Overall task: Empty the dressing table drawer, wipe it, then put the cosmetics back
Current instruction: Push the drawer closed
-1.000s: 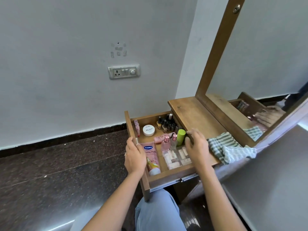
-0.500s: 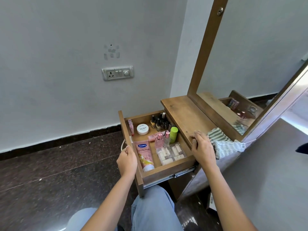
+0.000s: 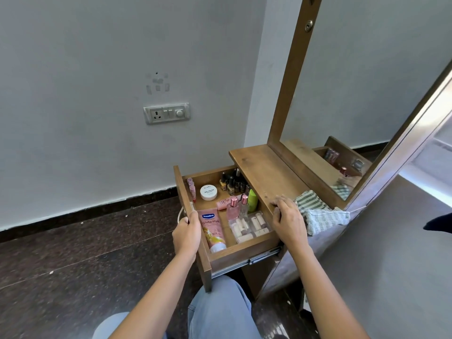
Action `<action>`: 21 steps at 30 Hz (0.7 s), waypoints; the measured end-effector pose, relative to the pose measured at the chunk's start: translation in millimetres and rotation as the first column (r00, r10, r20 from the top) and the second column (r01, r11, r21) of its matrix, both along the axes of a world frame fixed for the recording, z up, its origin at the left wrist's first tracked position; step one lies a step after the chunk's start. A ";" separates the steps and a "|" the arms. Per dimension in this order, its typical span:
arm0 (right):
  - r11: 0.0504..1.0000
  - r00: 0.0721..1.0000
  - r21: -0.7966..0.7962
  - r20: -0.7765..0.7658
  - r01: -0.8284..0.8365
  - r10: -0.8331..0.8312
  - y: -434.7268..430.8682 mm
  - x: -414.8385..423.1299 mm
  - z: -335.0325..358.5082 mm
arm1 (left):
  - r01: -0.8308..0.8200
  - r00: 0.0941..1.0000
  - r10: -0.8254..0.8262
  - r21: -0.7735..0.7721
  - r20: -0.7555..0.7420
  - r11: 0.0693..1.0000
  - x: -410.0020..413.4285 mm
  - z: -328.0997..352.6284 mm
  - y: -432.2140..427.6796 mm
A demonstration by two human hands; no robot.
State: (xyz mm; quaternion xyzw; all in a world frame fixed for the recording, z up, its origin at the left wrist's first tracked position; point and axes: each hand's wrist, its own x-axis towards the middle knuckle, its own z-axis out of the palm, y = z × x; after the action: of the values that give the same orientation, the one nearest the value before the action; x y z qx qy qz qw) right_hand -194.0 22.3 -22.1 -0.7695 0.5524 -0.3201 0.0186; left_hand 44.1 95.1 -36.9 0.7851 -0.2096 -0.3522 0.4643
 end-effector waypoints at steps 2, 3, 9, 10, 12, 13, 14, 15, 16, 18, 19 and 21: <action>1.000 1.000 -0.007 0.008 -0.002 0.002 0.1 0.0 -0.3 | 0.010 1.000 -0.010 -0.014 -0.017 1.000 -3.3 3.1 -2.6; 1.000 1.000 -0.008 0.009 -0.001 0.001 -0.1 -0.1 -0.6 | 0.009 1.000 -0.009 -0.015 -0.026 1.000 -4.4 4.5 -4.2; 1.000 1.000 0.003 0.002 -0.002 0.002 -1.5 -1.7 -2.3 | 0.018 0.998 -0.018 0.004 -0.055 1.000 -9.9 8.4 -8.6; 1.000 1.000 0.006 0.004 0.002 -0.002 -1.4 -1.9 -2.8 | 0.020 0.998 -0.019 0.008 -0.057 1.000 -10.4 8.9 -8.5; 1.000 1.000 0.004 0.008 0.006 -0.006 -1.0 -2.0 -3.0 | 0.026 0.998 -0.025 0.014 -0.058 1.000 -10.0 8.9 -9.6; 1.000 1.000 0.000 0.008 0.006 -0.006 -1.1 -1.9 -2.7 | 0.029 0.998 -0.028 0.017 -0.054 0.999 -9.8 8.7 -10.6; 1.000 1.000 -0.003 0.006 0.006 -0.006 -1.2 -1.7 -2.5 | 0.033 0.998 -0.032 0.018 -0.049 0.999 -10.1 8.8 -11.6; 1.000 1.000 -0.006 0.003 0.006 -0.006 -1.3 -1.6 -2.1 | 0.040 0.998 -0.039 0.017 -0.047 0.999 -10.9 9.4 -12.8; 1.000 1.000 -0.008 0.001 0.006 -0.006 -1.3 -1.3 -2.2 | 0.048 0.998 -0.048 0.016 -0.044 0.999 -12.1 8.7 -13.8; 1.000 1.000 -0.009 -0.002 0.005 -0.005 -1.7 -1.2 -2.9 | 0.065 0.997 -0.065 0.014 -0.045 0.998 -16.2 7.2 -16.2; 1.000 1.000 -0.007 -0.001 0.003 -0.003 -2.1 -1.1 -3.2 | 0.071 0.996 -0.070 0.015 -0.050 0.997 -19.2 7.4 -16.9; 1.000 1.000 0.001 0.003 0.003 -0.003 -2.2 -0.4 -3.3 | 0.087 0.994 -0.087 0.008 -0.066 0.996 -25.4 7.8 -19.8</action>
State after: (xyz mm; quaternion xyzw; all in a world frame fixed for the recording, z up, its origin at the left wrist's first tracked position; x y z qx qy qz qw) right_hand -194.4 20.0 -25.4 -0.7680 0.5537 -0.3213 0.0193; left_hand 18.7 75.3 -29.1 0.7658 -0.2262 -0.3989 0.4508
